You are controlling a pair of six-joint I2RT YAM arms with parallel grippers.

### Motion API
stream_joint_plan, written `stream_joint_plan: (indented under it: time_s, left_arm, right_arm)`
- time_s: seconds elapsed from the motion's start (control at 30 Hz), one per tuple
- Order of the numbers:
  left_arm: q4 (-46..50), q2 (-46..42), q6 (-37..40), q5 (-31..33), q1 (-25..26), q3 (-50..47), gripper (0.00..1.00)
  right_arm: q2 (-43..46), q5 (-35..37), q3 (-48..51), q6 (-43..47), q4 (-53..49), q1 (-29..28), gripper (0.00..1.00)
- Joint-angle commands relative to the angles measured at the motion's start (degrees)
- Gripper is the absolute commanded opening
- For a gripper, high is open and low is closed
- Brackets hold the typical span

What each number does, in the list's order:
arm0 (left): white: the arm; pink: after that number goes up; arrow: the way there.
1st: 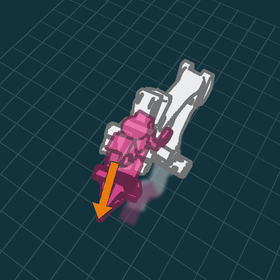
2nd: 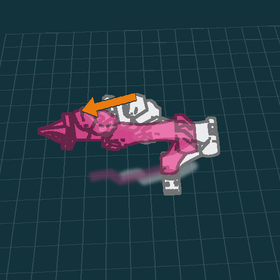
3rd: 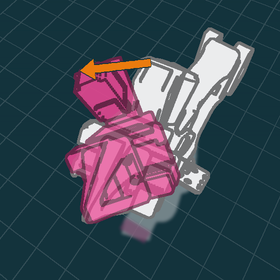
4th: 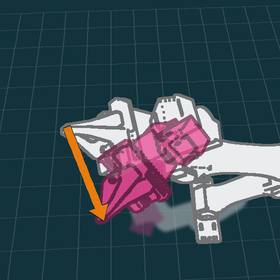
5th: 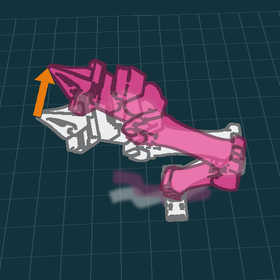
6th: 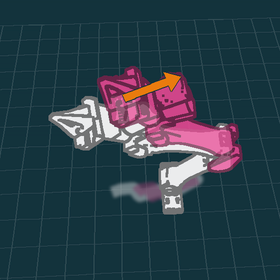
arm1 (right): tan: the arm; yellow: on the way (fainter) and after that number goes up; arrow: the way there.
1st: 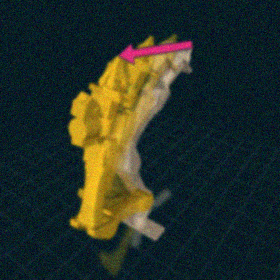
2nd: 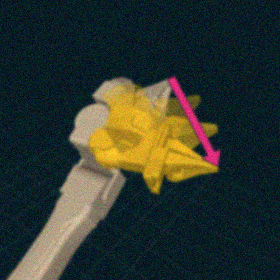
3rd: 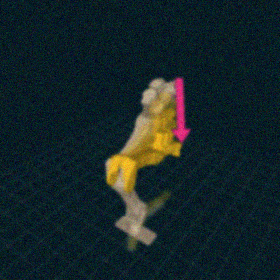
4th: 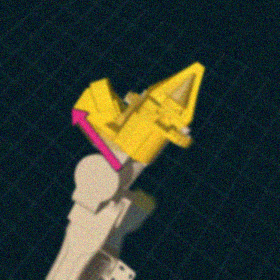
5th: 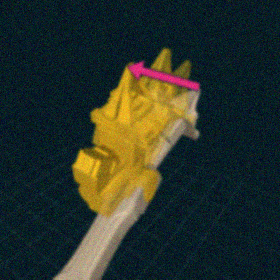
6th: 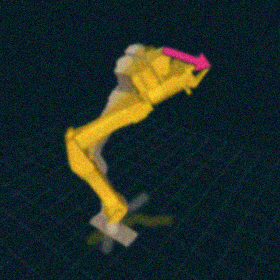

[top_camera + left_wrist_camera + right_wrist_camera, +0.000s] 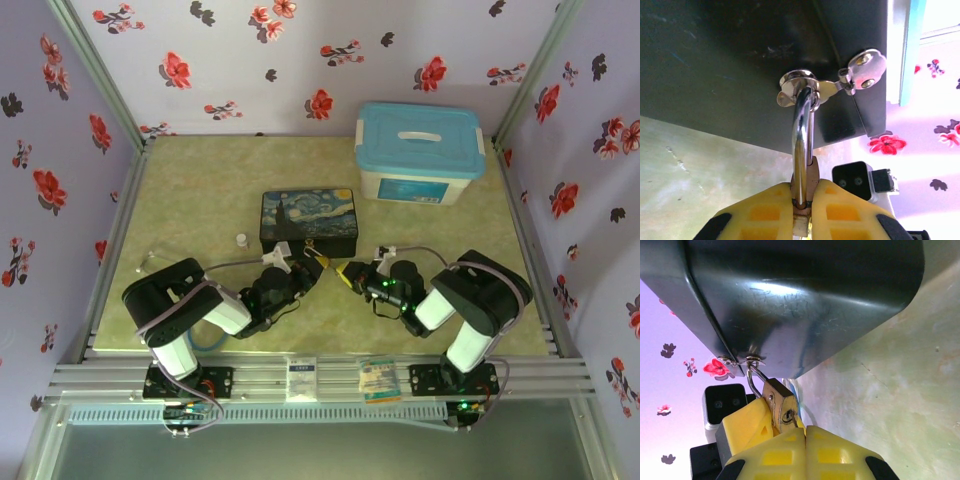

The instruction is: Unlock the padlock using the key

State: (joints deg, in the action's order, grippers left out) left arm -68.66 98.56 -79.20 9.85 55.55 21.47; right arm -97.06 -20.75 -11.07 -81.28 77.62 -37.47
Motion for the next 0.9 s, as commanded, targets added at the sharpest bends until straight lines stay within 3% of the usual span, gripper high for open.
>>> stream_joint_plan:
  time_s: [0.0,0.33,0.87]
  left_arm:
    - [-4.99,-0.5,-0.18,-2.72,1.05,1.0,0.0]
    - [-5.59,-0.16,-1.48,-2.6,0.55,0.54,0.0]
    - [-5.54,-2.76,-3.0,-4.83,1.67,2.78,0.0]
  right_arm:
    - [0.91,0.98,-0.37,0.11,1.87,0.3,0.0]
    - [4.43,1.59,0.96,1.56,1.8,0.43,0.0]
    - [-0.36,1.49,-5.7,1.76,1.82,0.42,0.0]
